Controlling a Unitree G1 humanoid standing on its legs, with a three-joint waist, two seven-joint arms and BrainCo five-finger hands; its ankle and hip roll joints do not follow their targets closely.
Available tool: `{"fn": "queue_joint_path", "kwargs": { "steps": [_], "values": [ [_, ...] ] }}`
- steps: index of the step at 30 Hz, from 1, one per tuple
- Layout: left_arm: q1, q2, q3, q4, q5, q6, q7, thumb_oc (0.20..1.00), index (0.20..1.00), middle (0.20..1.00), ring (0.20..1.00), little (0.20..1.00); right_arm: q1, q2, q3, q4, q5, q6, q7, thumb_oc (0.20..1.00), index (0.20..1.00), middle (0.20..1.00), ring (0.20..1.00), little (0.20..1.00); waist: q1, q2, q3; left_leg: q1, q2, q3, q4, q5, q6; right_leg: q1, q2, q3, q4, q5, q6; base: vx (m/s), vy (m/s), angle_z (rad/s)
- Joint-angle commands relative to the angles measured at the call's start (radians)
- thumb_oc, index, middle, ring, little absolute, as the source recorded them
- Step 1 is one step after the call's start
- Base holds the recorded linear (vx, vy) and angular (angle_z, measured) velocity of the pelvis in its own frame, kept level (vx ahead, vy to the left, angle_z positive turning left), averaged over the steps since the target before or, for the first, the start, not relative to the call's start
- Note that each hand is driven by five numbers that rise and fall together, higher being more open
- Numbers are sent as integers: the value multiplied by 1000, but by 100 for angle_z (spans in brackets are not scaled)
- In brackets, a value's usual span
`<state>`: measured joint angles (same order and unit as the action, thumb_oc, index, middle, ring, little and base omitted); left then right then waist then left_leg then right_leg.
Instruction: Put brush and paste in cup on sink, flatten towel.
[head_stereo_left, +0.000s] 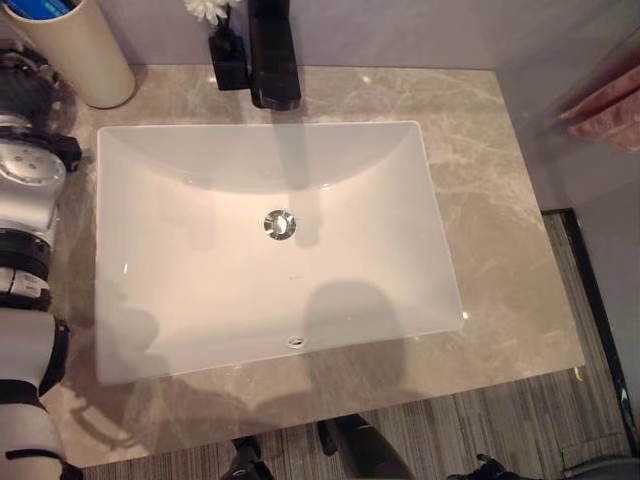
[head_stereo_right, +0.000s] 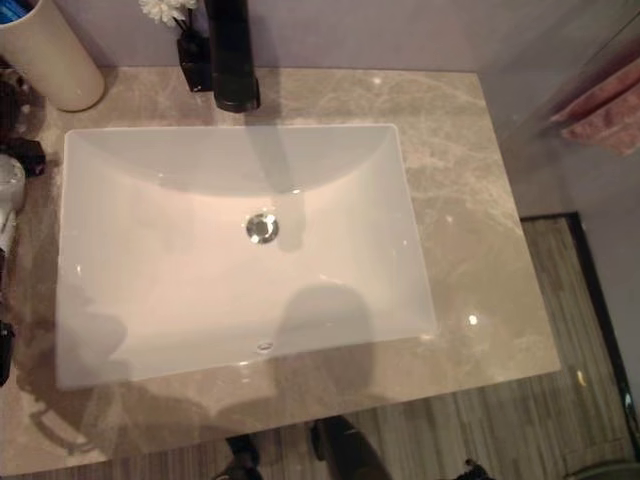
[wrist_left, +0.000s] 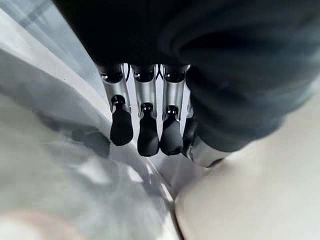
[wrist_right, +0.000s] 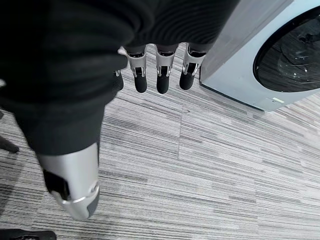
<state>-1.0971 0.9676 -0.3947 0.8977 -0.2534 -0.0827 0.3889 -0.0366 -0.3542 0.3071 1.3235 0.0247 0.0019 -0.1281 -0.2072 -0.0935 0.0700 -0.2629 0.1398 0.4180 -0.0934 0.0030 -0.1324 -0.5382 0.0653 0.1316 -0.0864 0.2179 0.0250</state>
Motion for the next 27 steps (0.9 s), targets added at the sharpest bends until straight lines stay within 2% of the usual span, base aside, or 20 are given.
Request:
{"fn": "queue_joint_path", "kwargs": {
  "steps": [1,17,27],
  "values": [
    [92,-95,-39,30,80,13,1,200,200,200,200,200,-4,-44,19,32,16,-1,-17,1000,1000,1000,1000,1000,-42,34,43,29,129,-118,6,89,-77,12,-54,-15,-1,14,112,0,0,0],
    [67,-170,-25,-27,31,-4,17,200,200,200,200,200,4,-40,21,36,19,7,-22,1000,1000,1000,1000,1000,-63,30,36,43,132,-87,6,84,-79,-2,-40,6,-1,24,118,2,-5,-2],
    [83,-215,44,7,69,31,113,200,200,200,200,200,19,-35,23,34,7,4,-34,1000,1000,1000,1000,1000,-58,18,14,69,139,-83,6,80,-79,21,-32,-5,-1,18,115,5,-35,-3]
  ]
}}
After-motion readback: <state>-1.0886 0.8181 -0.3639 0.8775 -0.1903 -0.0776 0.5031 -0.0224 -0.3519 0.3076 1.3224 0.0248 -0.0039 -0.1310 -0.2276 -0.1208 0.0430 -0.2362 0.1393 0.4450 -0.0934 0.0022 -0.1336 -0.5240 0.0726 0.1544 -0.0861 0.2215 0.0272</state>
